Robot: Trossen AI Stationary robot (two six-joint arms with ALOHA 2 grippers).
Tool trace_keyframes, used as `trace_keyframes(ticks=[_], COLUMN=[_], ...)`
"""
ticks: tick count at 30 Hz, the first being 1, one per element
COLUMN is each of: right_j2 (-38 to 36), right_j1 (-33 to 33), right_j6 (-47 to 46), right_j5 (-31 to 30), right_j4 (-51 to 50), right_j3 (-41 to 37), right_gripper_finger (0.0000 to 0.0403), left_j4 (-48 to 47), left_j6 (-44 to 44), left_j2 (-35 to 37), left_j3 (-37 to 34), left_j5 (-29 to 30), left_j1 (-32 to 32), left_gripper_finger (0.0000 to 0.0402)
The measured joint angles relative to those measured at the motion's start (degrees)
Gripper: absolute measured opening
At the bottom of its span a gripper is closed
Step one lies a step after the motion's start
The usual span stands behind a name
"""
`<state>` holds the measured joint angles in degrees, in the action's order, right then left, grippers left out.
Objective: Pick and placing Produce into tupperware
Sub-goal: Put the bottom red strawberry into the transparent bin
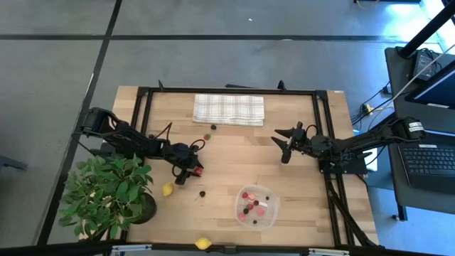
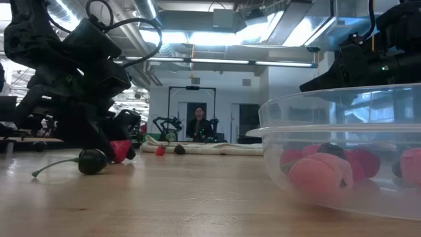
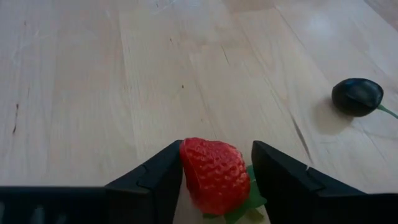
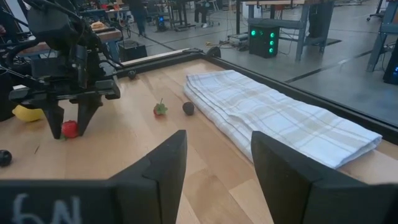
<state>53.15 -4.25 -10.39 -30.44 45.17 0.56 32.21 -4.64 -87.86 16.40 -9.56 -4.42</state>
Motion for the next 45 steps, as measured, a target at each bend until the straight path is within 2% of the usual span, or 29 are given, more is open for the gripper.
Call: trace_keyframes(ticks=[10, 20, 25, 32, 37, 41, 45], right_j2=[0.0, 0.0, 0.0, 0.0, 0.0, 0.0, 0.0], right_j1=[0.0, 0.0, 0.0, 0.0, 0.0, 0.0, 0.0], right_j6=[0.0, 0.0, 0.0, 0.1, 0.1, 0.1, 0.1], right_j5=[0.0, 0.0, 0.0, 0.0, 0.0, 0.0, 0.0], right_j4=[0.0, 0.0, 0.0, 0.0, 0.0, 0.0, -0.2], right_j3=[0.0, 0.0, 0.0, 0.0, 0.0, 0.0, 0.0], right_gripper_finger=[0.0182, 0.0182, 0.0182, 0.0182, 0.0182, 0.0182, 0.0182], left_j4=[0.8, 1.8, 6.2, 6.0, 6.0, 5.9, 5.8], left_j6=[0.0, 0.0, 0.2, 2.4, -0.3, -2.8, -6.1], left_j2=[0.0, 0.0, 0.0, 0.0, -0.1, -2.7, -8.5], left_j3=[0.0, 0.0, 0.3, 7.6, 14.4, 19.6, 25.5], left_j5=[0.0, 0.1, 0.1, -0.3, -4.2, -5.0, -5.5], left_j1=[0.0, 0.0, 0.0, 0.0, -0.2, -1.1, -2.1], left_gripper_finger=[0.0136, 0.0135, 0.0135, 0.0135, 0.0135, 0.0135, 0.0135])
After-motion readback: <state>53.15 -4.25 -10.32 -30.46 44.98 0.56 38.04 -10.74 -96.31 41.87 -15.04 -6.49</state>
